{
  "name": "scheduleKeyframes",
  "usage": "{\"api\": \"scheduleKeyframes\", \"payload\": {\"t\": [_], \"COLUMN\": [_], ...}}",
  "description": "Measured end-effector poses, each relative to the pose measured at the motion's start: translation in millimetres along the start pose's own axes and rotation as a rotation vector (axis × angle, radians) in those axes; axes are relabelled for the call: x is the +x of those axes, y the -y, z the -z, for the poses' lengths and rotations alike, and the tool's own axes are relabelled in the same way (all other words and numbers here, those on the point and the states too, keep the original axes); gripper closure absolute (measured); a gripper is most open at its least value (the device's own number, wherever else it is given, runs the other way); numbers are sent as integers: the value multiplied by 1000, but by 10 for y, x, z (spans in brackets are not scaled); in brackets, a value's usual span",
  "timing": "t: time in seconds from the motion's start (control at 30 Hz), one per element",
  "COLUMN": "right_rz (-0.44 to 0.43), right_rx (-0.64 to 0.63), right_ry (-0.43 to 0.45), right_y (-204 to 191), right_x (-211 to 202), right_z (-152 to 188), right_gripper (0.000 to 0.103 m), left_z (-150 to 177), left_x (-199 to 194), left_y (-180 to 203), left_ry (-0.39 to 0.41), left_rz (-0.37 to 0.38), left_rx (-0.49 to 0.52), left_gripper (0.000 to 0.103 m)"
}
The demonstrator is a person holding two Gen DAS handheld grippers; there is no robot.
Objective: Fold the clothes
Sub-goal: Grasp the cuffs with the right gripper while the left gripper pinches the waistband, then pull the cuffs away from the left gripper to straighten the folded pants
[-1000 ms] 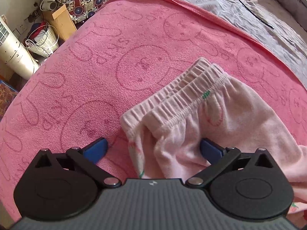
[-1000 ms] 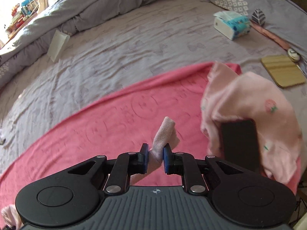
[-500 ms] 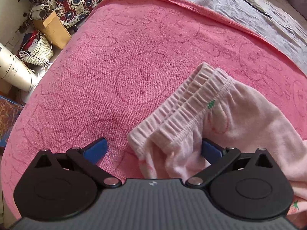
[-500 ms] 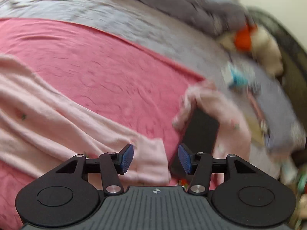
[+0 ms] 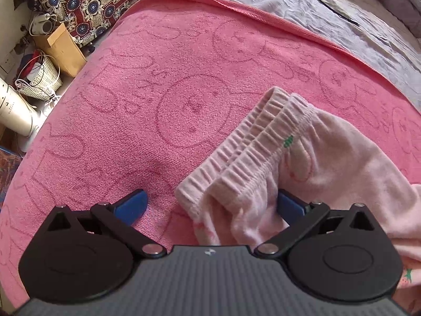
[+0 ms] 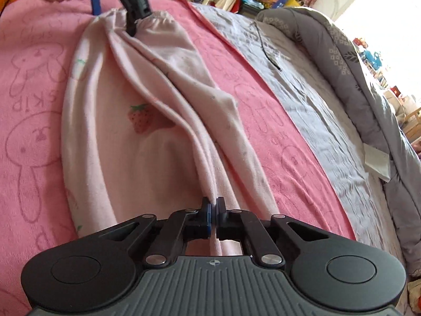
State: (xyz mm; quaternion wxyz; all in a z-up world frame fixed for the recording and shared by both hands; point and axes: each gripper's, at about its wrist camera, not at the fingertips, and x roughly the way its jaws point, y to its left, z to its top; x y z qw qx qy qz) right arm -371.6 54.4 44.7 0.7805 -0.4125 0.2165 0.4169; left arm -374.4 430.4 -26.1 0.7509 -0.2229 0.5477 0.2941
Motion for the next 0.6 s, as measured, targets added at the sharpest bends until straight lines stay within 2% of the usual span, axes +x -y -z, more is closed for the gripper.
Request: {"api": "scheduleKeyframes", "payload": {"t": [0.1, 0.17, 0.27, 0.37, 0.47, 0.6], "right_rz": [22, -44, -175, -249, -252, -210], "right_rx": [-40, -101, -173, -214, -248, -220], "right_ry": [40, 38, -39, -133, -171, -132], "right_y": [7, -72, -360, -638, -750, -701], "right_x": [-106, -305, -324, -182, -124, -209], "right_z": [-73, -15, 171, 355, 470, 413], "right_gripper": [99, 99, 99, 99, 99, 95], "left_z": [14, 26, 31, 24, 30, 44], "left_x": [-9, -11, -24, -46, -80, -83], "left_y": [-27, -41, -39, -55, -94, -114], "left_ry": [14, 22, 30, 38, 54, 70], "left_rz": [15, 21, 22, 18, 7, -3], "left_rx": [9, 15, 26, 25, 18, 14], "left_gripper": [0, 0, 0, 0, 0, 0]}}
